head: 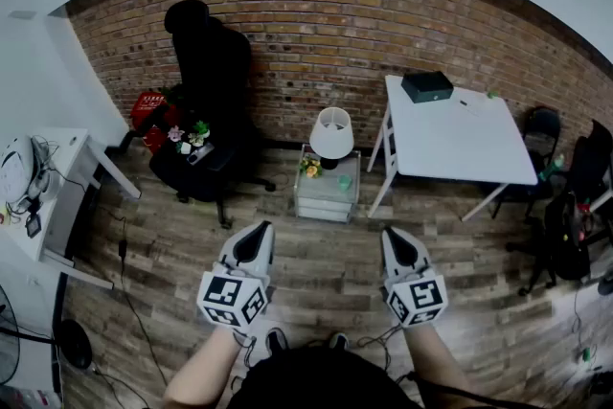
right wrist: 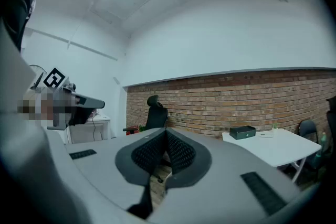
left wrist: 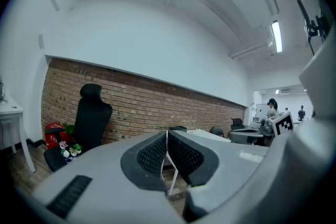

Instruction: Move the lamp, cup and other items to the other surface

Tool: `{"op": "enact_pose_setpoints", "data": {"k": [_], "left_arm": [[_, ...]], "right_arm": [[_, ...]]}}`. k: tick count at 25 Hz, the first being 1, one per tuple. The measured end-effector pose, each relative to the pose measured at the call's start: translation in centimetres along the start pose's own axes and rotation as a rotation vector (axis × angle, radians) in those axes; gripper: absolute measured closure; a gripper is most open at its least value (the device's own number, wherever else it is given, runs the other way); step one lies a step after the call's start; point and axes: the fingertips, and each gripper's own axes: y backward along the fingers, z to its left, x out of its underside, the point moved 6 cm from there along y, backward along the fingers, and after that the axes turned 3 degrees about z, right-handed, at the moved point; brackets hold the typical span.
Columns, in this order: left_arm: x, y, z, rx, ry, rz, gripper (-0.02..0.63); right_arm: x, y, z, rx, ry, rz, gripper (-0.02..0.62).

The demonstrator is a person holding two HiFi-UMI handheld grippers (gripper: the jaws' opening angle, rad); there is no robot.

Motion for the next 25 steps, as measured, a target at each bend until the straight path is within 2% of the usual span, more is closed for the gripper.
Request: {"op": "enact_pose_setpoints", "data": {"k": [6, 12, 15, 16, 18, 25], "left_arm": [[0.8, -0.6, -1.4, -0.019, -0.001, 0.002, 0.594], [0.8, -1.8, -4.1, -0.053, 0.001, -0.017, 0.594], [1.0, -2.1, -5.6, -0.090, -0.009, -0.034, 0.594], [1.1, -2.2, -6.1, -0.103, -0.016, -0.038, 0.569], [1.5, -2.5, -6.9, -0.120, -0.025, -0.032, 0.419], [2.8, -4.5, -6.3, -0.149, -0.013, 0.024, 0.402]], "right_arm": [[0.6, 0.6, -1.4, 0.003, 0.013, -0.003, 0.592], [0.5, 1.5, -5.0, 0.022, 0.035, -0.013, 0.589], [0.2, 1.8, -6.8, 0.025, 0.053, -0.017, 0.509], [0.2, 1.9, -7.3, 0.020, 0.055, -0.015, 0.472], [0.6, 1.9, -8.3, 0.010, 0.057, -0.009, 0.422], [1.7, -0.7, -10.1, -0.006, 0.047, 0.012, 0.407]]}}
